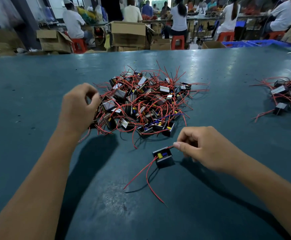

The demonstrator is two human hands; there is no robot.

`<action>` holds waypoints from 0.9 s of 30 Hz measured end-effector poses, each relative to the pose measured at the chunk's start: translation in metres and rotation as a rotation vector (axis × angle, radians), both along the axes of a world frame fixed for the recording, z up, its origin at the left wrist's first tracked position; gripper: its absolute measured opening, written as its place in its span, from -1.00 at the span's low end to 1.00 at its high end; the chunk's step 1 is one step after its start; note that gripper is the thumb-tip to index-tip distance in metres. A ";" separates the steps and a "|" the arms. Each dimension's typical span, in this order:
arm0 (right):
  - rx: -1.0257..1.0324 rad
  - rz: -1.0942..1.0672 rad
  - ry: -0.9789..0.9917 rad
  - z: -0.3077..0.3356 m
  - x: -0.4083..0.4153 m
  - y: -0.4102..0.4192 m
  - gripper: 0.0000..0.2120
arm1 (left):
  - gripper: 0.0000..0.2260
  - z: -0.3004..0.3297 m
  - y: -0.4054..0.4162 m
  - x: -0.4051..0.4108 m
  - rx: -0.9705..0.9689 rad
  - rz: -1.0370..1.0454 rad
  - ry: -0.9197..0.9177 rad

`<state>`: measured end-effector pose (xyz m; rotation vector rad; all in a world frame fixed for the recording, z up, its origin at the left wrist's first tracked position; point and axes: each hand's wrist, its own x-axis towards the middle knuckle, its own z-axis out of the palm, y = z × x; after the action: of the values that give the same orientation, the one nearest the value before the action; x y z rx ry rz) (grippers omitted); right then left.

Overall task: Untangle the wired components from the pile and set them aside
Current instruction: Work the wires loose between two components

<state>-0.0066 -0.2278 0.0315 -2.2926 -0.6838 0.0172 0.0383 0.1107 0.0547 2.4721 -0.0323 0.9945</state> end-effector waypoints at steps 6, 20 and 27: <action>0.055 -0.047 0.049 -0.009 -0.002 0.013 -0.81 | -0.65 -0.024 0.039 0.011 0.264 0.239 0.645; -0.018 -0.024 0.073 -0.015 0.001 0.018 -0.81 | -0.90 0.020 0.017 -0.017 -0.555 -0.455 0.237; -0.004 -0.019 0.106 -0.017 0.002 0.022 -0.81 | -0.65 0.019 -0.070 -0.036 -1.160 -0.945 0.557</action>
<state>-0.0047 -0.2061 0.0147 -2.2838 -0.6070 0.1305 0.0021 0.0408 0.0735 1.2743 -0.3068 -0.1418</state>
